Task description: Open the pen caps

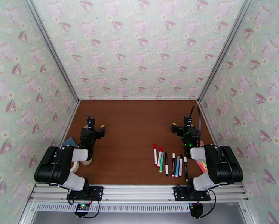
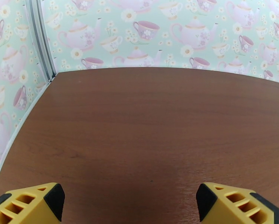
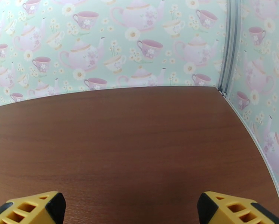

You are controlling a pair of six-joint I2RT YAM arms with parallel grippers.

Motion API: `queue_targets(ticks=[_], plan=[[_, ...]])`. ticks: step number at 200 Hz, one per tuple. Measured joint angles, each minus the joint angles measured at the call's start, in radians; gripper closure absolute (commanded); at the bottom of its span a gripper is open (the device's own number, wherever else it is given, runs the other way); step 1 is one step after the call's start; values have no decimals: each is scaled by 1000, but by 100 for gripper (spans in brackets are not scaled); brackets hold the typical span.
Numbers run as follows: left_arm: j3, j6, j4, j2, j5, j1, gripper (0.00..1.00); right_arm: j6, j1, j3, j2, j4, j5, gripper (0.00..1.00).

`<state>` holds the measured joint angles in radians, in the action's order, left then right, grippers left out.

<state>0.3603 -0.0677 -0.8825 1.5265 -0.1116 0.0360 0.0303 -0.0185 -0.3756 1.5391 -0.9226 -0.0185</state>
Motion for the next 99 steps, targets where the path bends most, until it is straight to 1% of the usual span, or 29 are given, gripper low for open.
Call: queue_targets(ticks=[19, 37, 67, 99], plan=[[0, 0, 29, -33, -4, 7, 0, 3, 0, 7, -12, 9, -3, 0], [13, 0, 98, -86, -27, 22, 0, 3, 0, 8, -66, 51, -3, 0], [113, 15, 312, -190, -95, 84, 0, 18, 0, -24, -207, 200, -3, 0], [260, 111, 561, -286, -130, 169, 0, 96, 0, -126, -333, 423, 22, 0]])
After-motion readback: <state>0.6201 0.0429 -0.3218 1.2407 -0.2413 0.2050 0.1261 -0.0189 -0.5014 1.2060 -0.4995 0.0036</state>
